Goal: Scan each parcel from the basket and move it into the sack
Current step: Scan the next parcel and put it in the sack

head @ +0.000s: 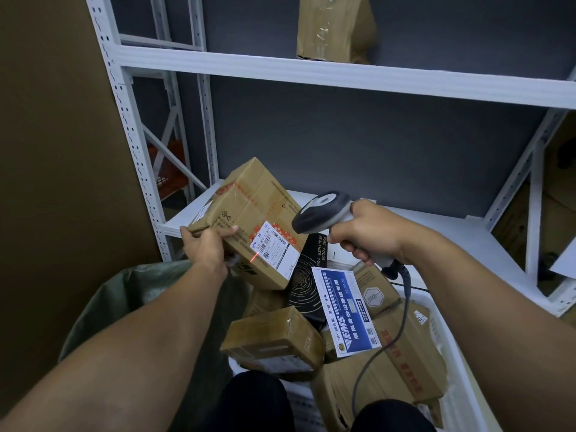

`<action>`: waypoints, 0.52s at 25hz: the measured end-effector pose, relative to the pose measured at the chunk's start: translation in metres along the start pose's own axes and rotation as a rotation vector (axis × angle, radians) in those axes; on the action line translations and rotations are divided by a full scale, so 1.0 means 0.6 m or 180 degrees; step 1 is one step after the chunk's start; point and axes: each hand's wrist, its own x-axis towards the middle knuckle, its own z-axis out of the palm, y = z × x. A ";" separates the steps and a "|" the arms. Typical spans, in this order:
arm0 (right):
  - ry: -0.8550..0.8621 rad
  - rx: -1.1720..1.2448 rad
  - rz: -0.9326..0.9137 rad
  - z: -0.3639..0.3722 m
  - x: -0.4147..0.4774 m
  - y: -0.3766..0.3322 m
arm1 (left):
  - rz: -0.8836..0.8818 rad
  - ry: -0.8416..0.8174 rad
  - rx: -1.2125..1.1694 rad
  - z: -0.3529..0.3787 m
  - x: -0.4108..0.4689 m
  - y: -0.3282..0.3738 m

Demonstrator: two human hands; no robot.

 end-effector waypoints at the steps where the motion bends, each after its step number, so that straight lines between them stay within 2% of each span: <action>1: -0.0018 -0.0002 -0.0005 0.000 0.000 0.000 | 0.0022 -0.0007 0.0008 -0.002 0.002 0.000; 7: -0.0027 0.0065 -0.0019 0.001 0.002 0.004 | 0.0010 -0.0017 0.0110 -0.010 0.008 -0.004; 13: 0.0095 0.0196 -0.0039 0.018 0.021 0.006 | -0.0170 0.0180 -0.0264 -0.033 0.008 -0.011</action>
